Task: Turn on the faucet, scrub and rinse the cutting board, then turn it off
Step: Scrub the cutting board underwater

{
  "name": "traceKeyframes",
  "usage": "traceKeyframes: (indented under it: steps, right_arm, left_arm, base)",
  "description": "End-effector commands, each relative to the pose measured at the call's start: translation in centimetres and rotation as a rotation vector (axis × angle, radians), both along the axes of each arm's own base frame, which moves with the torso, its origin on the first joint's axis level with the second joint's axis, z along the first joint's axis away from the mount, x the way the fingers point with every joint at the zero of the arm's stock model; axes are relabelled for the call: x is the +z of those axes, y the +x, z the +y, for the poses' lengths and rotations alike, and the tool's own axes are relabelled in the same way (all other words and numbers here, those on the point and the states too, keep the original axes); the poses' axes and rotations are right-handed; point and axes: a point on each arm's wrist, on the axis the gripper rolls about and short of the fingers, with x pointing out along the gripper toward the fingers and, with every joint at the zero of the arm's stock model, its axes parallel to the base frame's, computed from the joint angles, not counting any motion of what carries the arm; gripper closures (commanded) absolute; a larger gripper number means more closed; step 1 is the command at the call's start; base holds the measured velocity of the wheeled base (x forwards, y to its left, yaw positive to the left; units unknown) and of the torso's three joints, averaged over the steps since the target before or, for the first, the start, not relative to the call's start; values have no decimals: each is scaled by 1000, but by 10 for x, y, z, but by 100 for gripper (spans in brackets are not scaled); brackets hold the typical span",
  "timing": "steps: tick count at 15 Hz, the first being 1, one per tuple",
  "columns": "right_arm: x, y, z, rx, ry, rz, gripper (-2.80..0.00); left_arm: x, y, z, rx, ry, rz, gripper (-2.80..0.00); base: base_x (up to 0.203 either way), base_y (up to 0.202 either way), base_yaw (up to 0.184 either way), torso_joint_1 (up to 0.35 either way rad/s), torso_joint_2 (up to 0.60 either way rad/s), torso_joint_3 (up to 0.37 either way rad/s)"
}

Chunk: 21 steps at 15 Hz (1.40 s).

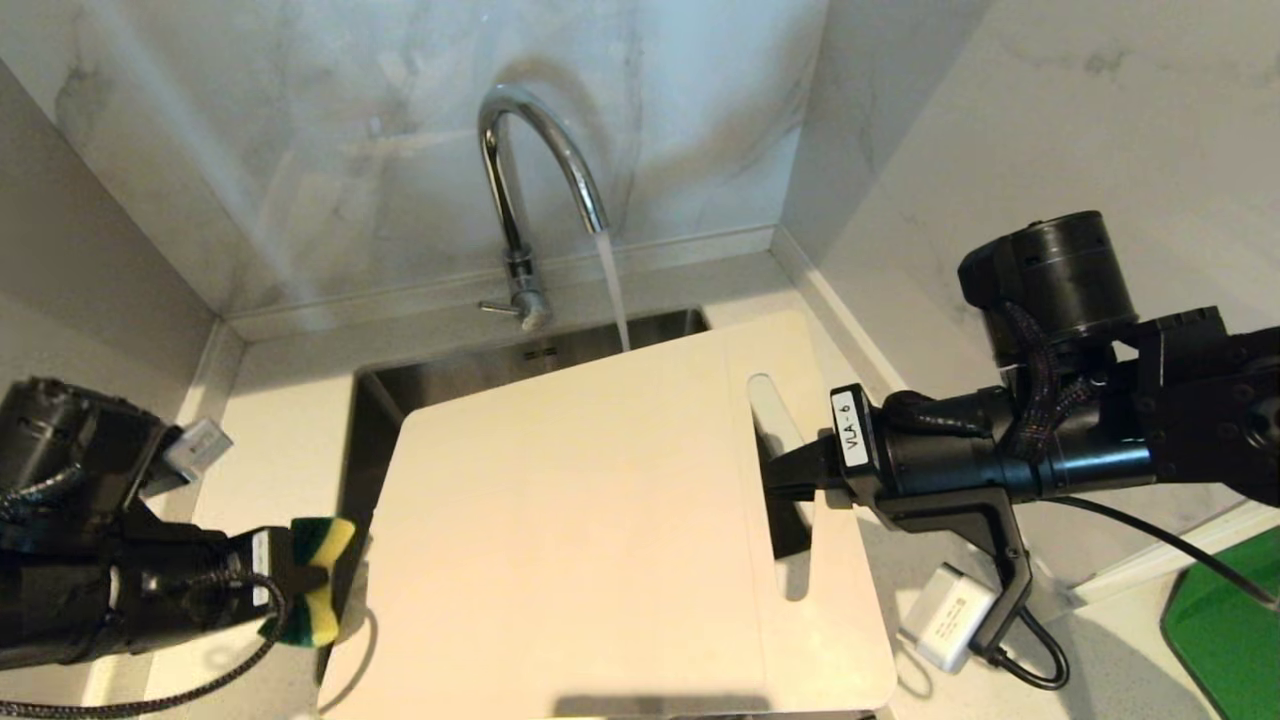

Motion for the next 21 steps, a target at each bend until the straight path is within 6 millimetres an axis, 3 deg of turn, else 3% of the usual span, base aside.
traceKeyframes:
  steps: [1, 4, 6, 10, 13, 15, 18, 21]
  right_arm:
    - [-1, 0, 0, 9, -5, -8, 0]
    - [-6, 1, 1, 8, -5, -13, 0]
    - [-6, 1, 1, 7, -3, -14, 0]
    - [0, -8, 0, 12, 4, -32, 0]
    - [-4, -18, -1, 22, 2, -19, 0]
    - [-5, -23, -2, 26, 0, -15, 0]
    - [-5, -25, -3, 28, 1, -17, 0]
    - [-8, -27, -3, 27, -4, -5, 0]
  left_arm:
    - [41, 1, -1, -4, -53, -92, 0]
    - [86, 1, -16, -68, -89, -138, 0]
    - [101, 1, -47, -163, -98, -127, 0]
    - [100, 18, -120, -239, -46, -118, 0]
    - [115, 20, -158, -267, -62, -158, 0]
    - [105, 30, -178, -268, -41, -132, 0]
    - [89, 53, -188, -229, -14, -102, 0]
    - [77, 68, -176, -176, 2, -61, 0]
  base:
    - [0, 0, 0, 0, 0, 0]
    - [0, 0, 0, 0, 0, 0]
    - [0, 0, 0, 0, 0, 0]
    - [0, 0, 0, 0, 0, 0]
    - [0, 0, 0, 0, 0, 0]
    - [0, 0, 0, 0, 0, 0]
    - [0, 0, 0, 0, 0, 0]
    - [0, 0, 0, 0, 0, 0]
